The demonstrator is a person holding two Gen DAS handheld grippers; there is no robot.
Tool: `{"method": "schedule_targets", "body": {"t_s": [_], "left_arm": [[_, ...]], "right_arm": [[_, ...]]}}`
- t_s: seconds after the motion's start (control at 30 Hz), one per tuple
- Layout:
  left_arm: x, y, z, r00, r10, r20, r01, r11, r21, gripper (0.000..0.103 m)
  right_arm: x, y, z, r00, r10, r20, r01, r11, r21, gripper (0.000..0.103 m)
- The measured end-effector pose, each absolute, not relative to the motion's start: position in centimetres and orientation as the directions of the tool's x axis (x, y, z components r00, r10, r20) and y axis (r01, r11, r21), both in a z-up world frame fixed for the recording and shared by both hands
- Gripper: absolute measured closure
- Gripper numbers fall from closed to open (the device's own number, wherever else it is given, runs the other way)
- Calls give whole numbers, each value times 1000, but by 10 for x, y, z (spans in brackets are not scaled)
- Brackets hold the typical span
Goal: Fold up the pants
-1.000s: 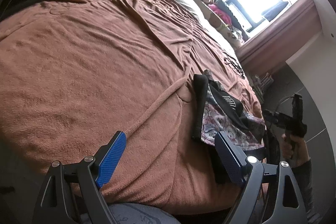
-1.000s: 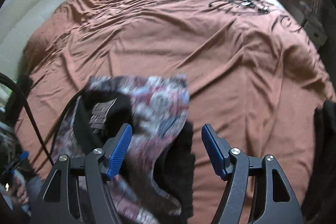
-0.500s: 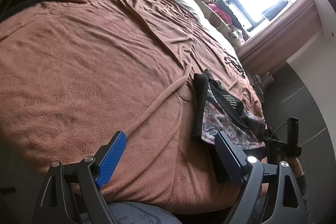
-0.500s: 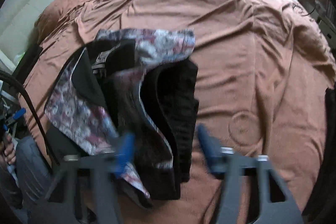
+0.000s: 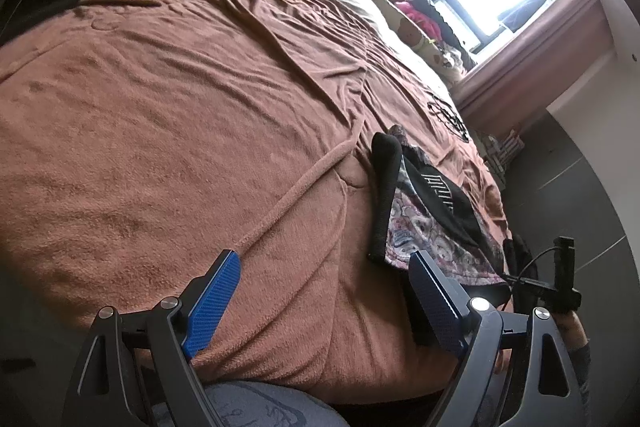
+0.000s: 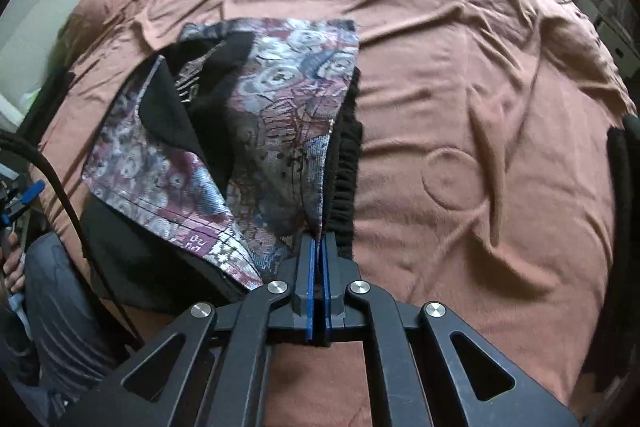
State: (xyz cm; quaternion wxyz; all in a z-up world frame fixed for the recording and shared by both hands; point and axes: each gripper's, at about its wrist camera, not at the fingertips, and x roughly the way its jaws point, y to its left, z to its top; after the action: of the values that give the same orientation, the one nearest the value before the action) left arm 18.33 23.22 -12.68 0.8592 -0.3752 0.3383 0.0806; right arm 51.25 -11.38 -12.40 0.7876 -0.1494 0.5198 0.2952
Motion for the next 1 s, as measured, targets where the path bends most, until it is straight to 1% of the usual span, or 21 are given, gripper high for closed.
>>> {"method": "schedule_targets", "body": {"t_s": [0.1,0.2,0.27,0.3,0.33,0.37,0.4,0.43,0.5,0.63,0.8,1.0], "left_arm": [[185,230,-127,752,-122,-647,-385,716,-582,15],[186,227,-126,751,-123,-649,-378,726,-574,15],[186,227,-126,751,-123,-649,-376,728,-573,15],[186,227,-126,752,-124,-647,-374,728,-575,15],[185,227,-126,754,-125,-645,-373,727,-577,15],[185,228,-126,756,-126,-642,-372,725,-580,15],[184,228,-127,757,-127,-641,-371,723,-582,15],[184,228,-127,758,-128,-640,-371,722,-584,15],[183,230,-128,761,-132,-635,-369,717,-591,15],[182,230,-128,765,-138,-629,-367,710,-601,15],[178,235,-130,778,-150,-611,-356,695,-624,15],[177,238,-130,789,-166,-592,-342,682,-647,15]], "right_arm": [[507,-107,-112,342,277,-898,-621,784,6,102],[493,-94,-93,400,292,-868,-647,762,-42,101],[484,-84,-85,427,300,-853,-662,746,-69,99],[479,-78,-80,435,313,-844,-675,734,-75,92],[474,-76,-79,438,325,-838,-685,725,-77,77],[468,-70,-76,441,340,-831,-699,710,-81,66],[462,-67,-75,448,353,-822,-711,697,-88,48],[454,-61,-73,462,368,-807,-727,678,-107,43],[443,-49,-73,464,390,-796,-756,643,-126,43],[424,-21,-81,436,405,-804,-806,573,-148,43],[406,15,-97,380,405,-832,-864,477,-162,44],[404,55,-116,331,394,-857,-903,396,-166,44]]}}
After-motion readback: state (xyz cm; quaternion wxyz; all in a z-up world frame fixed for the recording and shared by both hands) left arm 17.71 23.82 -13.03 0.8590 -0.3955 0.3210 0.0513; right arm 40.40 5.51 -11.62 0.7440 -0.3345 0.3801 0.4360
